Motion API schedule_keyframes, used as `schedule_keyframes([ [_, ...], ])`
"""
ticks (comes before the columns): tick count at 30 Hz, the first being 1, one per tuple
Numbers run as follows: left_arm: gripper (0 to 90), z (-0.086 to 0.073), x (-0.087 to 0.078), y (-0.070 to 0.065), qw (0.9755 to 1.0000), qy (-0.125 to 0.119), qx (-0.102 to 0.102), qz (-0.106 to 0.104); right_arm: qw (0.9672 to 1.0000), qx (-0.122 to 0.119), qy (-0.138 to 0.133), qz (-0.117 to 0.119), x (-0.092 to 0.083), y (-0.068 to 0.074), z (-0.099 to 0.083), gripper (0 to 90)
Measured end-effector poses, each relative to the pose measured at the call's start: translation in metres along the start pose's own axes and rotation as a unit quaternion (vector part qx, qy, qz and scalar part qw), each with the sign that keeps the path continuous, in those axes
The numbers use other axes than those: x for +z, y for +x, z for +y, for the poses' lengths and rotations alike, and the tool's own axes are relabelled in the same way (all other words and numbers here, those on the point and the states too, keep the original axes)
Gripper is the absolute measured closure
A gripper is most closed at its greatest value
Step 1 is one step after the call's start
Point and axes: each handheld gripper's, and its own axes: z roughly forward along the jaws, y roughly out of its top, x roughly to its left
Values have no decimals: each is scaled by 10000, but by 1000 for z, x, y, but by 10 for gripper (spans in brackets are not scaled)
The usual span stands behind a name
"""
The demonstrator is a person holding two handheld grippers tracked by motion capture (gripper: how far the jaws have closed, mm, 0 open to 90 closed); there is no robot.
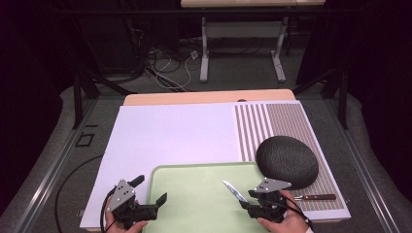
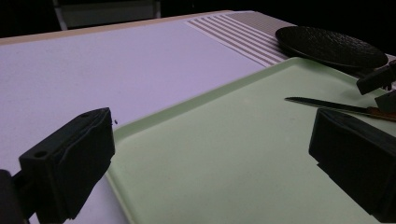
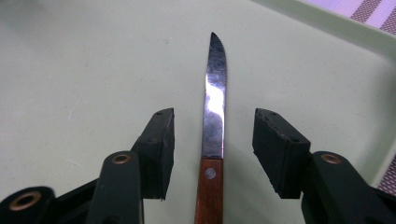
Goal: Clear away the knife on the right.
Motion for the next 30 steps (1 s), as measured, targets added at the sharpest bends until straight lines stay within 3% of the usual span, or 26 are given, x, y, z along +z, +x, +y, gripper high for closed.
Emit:
schedule_keyframes([
  [4, 6, 0, 0, 0, 10000, 3, -4, 3, 9998, -139, -43, 114, 1, 2, -1, 492],
  [7, 6, 0, 0, 0, 10000, 6, -1, 3, 9991, -375, -137, 141, 1, 7, -2, 531],
  [11, 7, 0, 0, 0, 10000, -2, -8, 6, 9981, -466, -341, 208, 0, 13, -3, 618],
  [18, 7, 0, 0, 1, 10000, 0, -9, 13, 9979, -492, -186, 369, 1, 18, -4, 808],
  [21, 6, 0, 0, 1, 10000, 2, -17, 14, 9978, -499, 24, 434, 3, 18, -4, 885],
  [30, 6, 0, -1, 1, 10000, -25, -53, 15, 9976, -479, 211, 458, 11, 13, -5, 900],
])
